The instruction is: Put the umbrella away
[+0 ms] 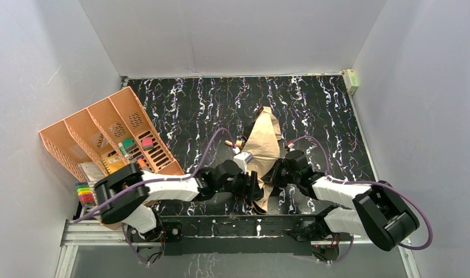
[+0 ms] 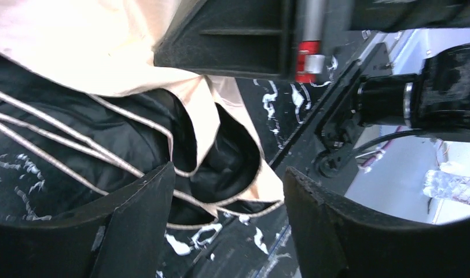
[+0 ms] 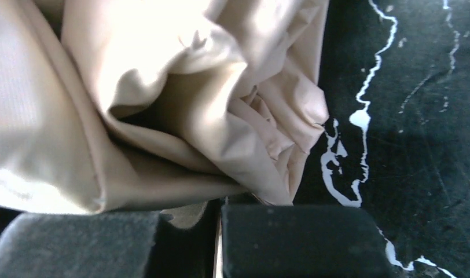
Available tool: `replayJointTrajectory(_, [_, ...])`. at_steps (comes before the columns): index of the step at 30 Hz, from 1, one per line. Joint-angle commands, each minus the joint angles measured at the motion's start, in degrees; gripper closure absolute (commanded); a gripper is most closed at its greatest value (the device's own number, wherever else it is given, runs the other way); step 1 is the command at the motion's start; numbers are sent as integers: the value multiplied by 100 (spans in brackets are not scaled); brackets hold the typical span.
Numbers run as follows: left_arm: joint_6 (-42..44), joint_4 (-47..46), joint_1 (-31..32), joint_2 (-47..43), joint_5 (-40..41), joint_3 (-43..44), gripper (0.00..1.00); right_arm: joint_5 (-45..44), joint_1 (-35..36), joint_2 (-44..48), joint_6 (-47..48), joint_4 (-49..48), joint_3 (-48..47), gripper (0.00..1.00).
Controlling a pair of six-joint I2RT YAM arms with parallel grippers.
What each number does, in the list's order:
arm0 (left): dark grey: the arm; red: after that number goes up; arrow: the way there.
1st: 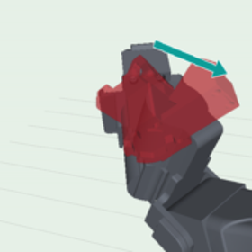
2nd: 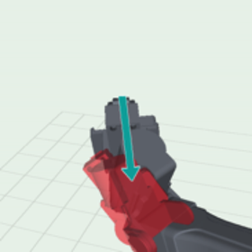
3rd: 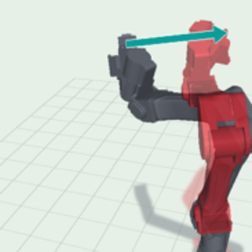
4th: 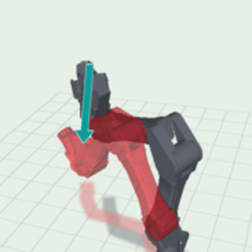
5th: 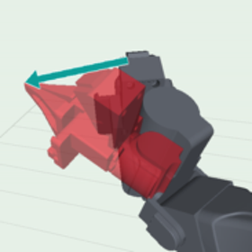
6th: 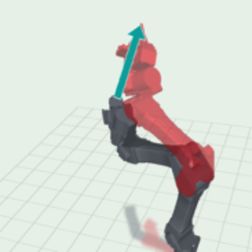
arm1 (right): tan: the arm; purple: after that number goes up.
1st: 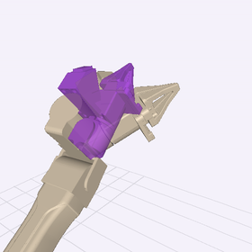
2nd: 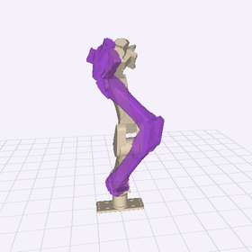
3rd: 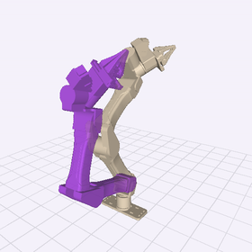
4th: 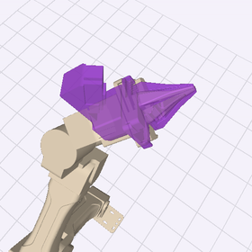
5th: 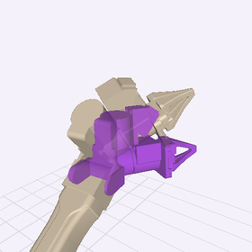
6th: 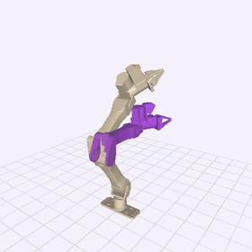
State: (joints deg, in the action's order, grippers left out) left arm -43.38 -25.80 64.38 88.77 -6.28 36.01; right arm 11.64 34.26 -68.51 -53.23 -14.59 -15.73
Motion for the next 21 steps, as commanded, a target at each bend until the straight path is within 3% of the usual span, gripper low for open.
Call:
replayJointTrajectory(1, [274,1063,34,-1187,405,158,27,-629,9,-197,18,500,122,92])
replayJointTrajectory(4, [514,1558,-15,-1896,709,440,16,-733,7,-247,47,657,100,93])
replayJointTrajectory(8, [804,2784,-647,-1876,750,1658,14,-844,9,-195,128,842,71,94])
replayJointTrajectory(13, [1153,3654,-1919,-743,-224,3463,14,-885,3,-33,197,954,73,94])
replayJointTrajectory(21, [2064,4910,-2372,1580,-748,6609,15,-870,5,96,255,1080,44,94])
